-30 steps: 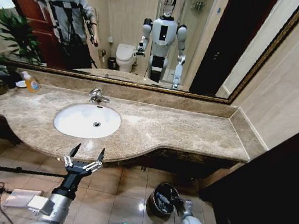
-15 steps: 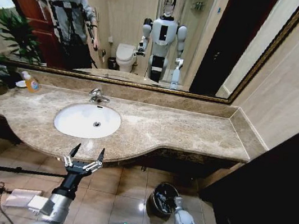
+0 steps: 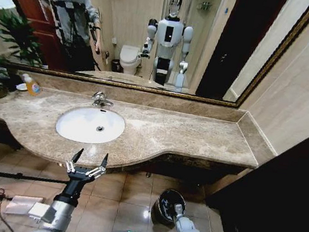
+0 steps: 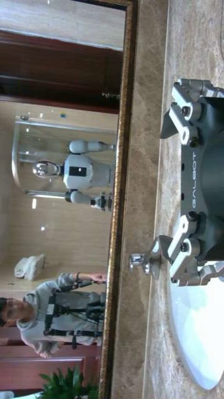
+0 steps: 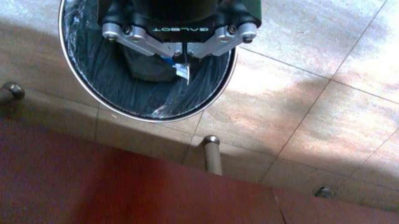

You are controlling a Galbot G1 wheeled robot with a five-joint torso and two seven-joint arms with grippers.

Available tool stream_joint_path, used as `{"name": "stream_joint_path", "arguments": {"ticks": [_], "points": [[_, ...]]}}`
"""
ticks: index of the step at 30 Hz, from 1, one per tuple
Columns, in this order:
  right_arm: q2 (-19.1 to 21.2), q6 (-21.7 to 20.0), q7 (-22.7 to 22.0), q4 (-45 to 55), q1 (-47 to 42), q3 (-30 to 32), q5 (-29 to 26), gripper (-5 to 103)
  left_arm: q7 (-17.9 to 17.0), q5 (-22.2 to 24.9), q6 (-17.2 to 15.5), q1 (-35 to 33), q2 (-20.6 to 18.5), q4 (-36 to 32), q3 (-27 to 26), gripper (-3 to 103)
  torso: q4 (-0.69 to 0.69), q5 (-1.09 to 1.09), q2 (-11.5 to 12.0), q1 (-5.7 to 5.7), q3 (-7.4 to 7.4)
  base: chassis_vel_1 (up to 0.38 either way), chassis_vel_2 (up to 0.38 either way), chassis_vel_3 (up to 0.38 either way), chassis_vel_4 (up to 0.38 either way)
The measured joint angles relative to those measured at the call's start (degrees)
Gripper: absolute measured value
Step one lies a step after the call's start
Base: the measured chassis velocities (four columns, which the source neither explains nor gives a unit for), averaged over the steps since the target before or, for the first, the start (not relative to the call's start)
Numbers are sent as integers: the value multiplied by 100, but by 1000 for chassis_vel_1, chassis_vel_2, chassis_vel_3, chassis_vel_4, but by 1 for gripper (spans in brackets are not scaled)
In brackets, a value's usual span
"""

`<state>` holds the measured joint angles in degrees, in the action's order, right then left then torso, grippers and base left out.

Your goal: Pick up the trash from the sink and place it in the trash bin.

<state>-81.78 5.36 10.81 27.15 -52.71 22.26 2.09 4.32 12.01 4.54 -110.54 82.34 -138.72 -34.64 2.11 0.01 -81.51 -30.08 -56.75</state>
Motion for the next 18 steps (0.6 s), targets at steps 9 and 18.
{"name": "stream_joint_path", "arguments": {"ticks": [9,18], "points": [[40,-2,-9,125,-50,72,56,28,0,0,0,0,0,0,0,100,0,-1,0,0,0,0,0,0,0],[151,-74,-27,442,-315,80,59,62,0,0,0,0,0,0,0,100,0,-1,0,0,0,0,0,0,0]]}}
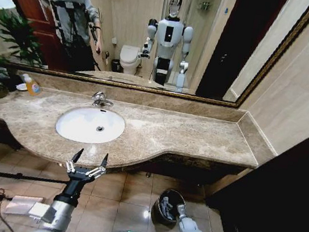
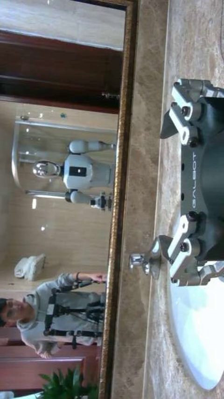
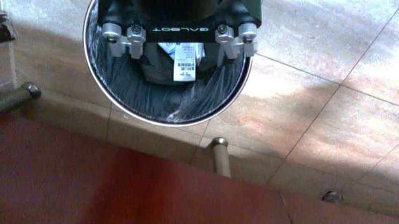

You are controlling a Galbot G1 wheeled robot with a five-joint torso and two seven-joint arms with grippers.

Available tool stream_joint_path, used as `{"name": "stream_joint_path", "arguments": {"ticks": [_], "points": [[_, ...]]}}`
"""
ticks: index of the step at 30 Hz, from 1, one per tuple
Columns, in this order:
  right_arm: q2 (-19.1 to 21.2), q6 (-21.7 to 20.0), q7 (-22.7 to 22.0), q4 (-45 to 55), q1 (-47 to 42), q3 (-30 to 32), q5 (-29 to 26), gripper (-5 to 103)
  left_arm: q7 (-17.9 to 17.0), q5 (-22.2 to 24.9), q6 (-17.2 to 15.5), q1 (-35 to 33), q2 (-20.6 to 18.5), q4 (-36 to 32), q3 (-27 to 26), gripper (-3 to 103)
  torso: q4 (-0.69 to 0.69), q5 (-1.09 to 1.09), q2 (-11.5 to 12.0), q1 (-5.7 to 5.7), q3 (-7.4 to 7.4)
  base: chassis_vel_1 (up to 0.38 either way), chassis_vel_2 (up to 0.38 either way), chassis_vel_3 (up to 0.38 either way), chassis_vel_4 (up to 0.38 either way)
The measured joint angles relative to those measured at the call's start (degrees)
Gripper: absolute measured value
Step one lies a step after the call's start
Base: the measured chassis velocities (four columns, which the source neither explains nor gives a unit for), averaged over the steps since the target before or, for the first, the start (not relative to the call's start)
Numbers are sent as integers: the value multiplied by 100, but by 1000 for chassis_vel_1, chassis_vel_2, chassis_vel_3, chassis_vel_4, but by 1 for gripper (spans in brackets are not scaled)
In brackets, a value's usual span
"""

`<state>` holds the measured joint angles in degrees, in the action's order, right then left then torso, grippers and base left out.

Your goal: Pick up the trash from the sink and place it in the trash bin.

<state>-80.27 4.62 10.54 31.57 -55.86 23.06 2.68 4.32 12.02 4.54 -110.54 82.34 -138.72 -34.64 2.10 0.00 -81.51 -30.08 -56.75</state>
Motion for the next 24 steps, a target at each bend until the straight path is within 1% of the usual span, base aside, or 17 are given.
{"name": "stream_joint_path", "arguments": {"ticks": [1,2,4,5,9,10,11,14,17,18,19,20,22,24], "points": [[1,-5,0,50,-47,16,1,67,0,0,0,0,0,0,0,100,0,0,0,0,0,0,0,0,0],[1,-5,0,50,-47,16,1,67,0,0,0,0,0,0,0,100,0,0,0,0,0,0,0,0,0],[18,-16,6,197,-154,61,1,79,0,0,0,0,0,0,0,100,0,-1,0,0,0,0,0,0,0],[18,-16,6,197,-154,61,1,79,0,0,0,0,0,0,0,100,0,-1,0,0,0,0,0,0,0],[122,-76,10,846,-483,148,-239,99,0,0,0,0,0,0,0,100,1,-1,0,0,0,0,0,0,0],[122,-76,10,846,-483,148,-239,99,0,0,0,0,0,0,0,100,1,-1,0,0,0,0,0,0,0],[170,-86,-2,1101,-626,226,-276,100,0,0,0,0,0,0,0,100,0,-1,0,0,0,0,0,0,0],[239,-87,-18,1405,-785,295,-387,100,0,0,0,0,0,0,0,100,0,0,0,0,0,0,0,0,0],[426,-142,-117,2365,-1258,437,-1007,100,0,0,0,0,0,0,0,100,0,1,0,0,0,0,0,0,0],[426,-142,-117,2365,-1258,437,-1007,100,0,0,0,0,0,0,0,100,0,1,0,0,0,0,0,0,0],[460,-72,-160,2582,-1373,485,-1103,100,1,0,0,0,0,0,0,100,0,0,0,0,0,0,0,0,0],[518,74,-324,3121,-1648,615,-1247,100,0,0,0,0,0,0,0,100,0,-1,0,0,0,0,0,0,0],[533,98,-371,3246,-1712,641,-1291,100,0,0,0,0,0,0,0,100,0,-1,0,0,0,0,0,0,0],[629,143,-652,4193,-2188,790,-1707,100,-1,0,0,0,0,0,0,100,0,1,-1,0,0,0,0,0,0]]}}
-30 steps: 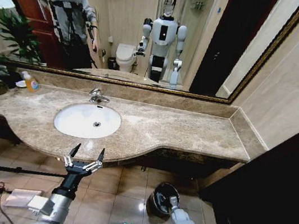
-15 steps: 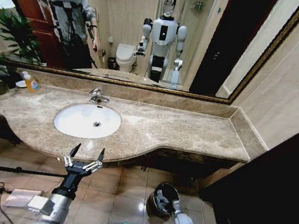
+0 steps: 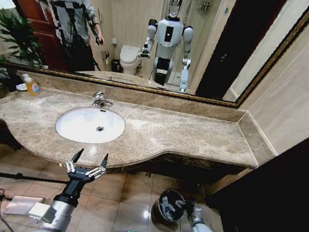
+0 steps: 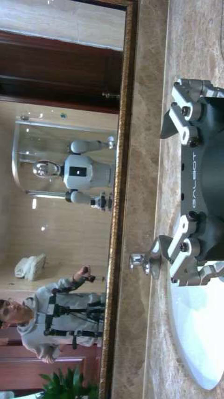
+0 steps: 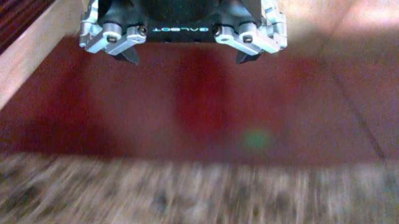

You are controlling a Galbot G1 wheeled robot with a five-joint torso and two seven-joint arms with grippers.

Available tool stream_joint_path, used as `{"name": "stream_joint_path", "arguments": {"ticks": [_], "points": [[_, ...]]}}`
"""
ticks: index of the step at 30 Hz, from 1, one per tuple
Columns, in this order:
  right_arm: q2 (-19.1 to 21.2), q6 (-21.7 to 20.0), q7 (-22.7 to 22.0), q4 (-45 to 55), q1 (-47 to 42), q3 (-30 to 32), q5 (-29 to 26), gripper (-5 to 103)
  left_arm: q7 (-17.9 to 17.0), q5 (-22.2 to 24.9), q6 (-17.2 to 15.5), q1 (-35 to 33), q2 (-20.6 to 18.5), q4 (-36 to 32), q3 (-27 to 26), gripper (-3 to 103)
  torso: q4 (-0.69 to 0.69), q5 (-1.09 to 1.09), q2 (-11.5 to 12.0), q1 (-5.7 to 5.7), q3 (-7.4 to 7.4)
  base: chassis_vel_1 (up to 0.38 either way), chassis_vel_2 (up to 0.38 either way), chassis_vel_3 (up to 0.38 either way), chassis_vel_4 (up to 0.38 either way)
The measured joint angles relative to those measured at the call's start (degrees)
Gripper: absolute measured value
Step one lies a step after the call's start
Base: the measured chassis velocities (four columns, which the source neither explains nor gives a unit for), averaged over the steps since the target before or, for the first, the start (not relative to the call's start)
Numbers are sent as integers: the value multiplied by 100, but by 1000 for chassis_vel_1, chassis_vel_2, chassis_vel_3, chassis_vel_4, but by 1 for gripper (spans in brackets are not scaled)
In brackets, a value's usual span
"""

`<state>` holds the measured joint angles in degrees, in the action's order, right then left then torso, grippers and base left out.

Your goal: Pick up the trash from the sink and place it in the trash bin.

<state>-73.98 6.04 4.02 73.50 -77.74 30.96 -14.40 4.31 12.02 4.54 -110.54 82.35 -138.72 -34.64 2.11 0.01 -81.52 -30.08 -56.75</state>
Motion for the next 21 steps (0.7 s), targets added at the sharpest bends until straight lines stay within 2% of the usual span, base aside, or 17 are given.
{"name": "stream_joint_path", "arguments": {"ticks": [2,4,8,12,21], "points": [[19,-1,-63,312,-157,55,-112,100,0,0,0,0,0,0,0,100,0,-1,0,0,0,0,0,0,0],[-3,9,-126,1169,-525,293,-208,100,0,0,0,0,0,0,0,100,1,-1,0,0,0,0,0,0,0],[-94,22,-129,1863,-829,528,-234,100,1,0,0,0,-1,1,0,100,1,-1,0,0,0,0,0,0,0],[-385,-14,-275,3659,-1611,839,-332,100,0,0,0,0,0,1,0,100,0,-1,0,0,0,0,0,0,0],[-714,-209,-414,5426,-2136,972,-211,100,1,0,0,0,0,0,0,100,0,-1,0,0,0,0,0,0,0]]}}
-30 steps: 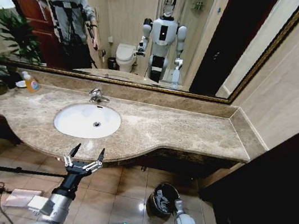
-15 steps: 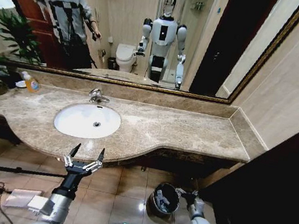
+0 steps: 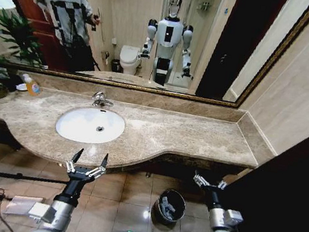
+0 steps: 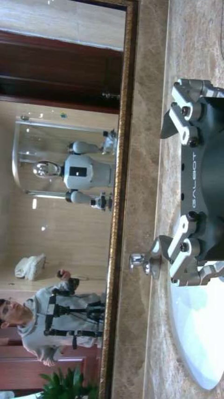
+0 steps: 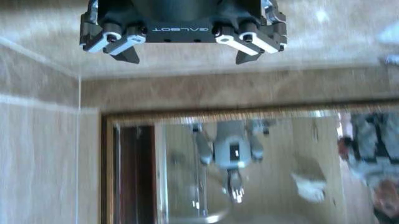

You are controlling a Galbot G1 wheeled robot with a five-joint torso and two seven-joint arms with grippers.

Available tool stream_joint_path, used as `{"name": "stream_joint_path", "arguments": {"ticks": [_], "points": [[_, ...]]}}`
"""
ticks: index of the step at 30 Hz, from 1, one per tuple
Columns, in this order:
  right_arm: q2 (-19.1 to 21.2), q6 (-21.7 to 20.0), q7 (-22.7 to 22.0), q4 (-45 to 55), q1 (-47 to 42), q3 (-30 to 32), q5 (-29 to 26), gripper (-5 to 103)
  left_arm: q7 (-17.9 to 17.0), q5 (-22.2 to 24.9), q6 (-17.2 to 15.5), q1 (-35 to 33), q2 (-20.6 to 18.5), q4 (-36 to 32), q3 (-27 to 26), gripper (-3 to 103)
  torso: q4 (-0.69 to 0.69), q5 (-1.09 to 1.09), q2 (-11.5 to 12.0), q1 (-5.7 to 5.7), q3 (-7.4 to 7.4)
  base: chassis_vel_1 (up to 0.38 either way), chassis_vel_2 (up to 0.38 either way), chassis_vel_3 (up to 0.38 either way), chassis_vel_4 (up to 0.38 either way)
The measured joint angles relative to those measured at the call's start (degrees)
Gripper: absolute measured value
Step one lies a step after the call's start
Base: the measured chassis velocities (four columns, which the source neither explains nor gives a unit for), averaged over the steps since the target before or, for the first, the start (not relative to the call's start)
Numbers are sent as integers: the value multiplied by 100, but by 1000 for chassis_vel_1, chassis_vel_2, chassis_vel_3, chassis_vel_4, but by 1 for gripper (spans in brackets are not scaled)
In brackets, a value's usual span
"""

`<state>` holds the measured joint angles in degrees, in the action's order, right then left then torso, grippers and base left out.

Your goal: Pick up the trash from the sink and place it in the trash bin.

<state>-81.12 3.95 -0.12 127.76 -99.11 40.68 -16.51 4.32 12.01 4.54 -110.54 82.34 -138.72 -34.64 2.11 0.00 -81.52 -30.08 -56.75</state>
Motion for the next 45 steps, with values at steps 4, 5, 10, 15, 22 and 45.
{"name": "stream_joint_path", "arguments": {"ticks": [4,5,10,15,22,45], "points": [[-55,-93,-51,421,-31,7,50,100,0,0,0,0,0,0,0,100,0,1,0,0,0,0,0,0,0],[-74,-151,-78,550,-35,8,90,100,0,0,0,0,0,0,0,100,0,1,0,0,0,0,0,0,0],[-100,-288,-130,758,-28,16,243,100,0,0,0,0,0,0,0,100,0,0,0,0,0,0,0,0,0],[-99,-292,-131,749,-20,17,251,100,0,0,0,0,0,0,0,100,0,0,1,0,0,0,0,0,0],[-96,-292,-131,721,-13,16,253,100,0,0,0,0,0,0,0,100,0,0,1,0,0,0,0,0,0],[-92,-285,-127,678,-3,8,253,100,0,0,0,0,0,0,0,100,0,0,1,0,0,0,0,0,0]]}}
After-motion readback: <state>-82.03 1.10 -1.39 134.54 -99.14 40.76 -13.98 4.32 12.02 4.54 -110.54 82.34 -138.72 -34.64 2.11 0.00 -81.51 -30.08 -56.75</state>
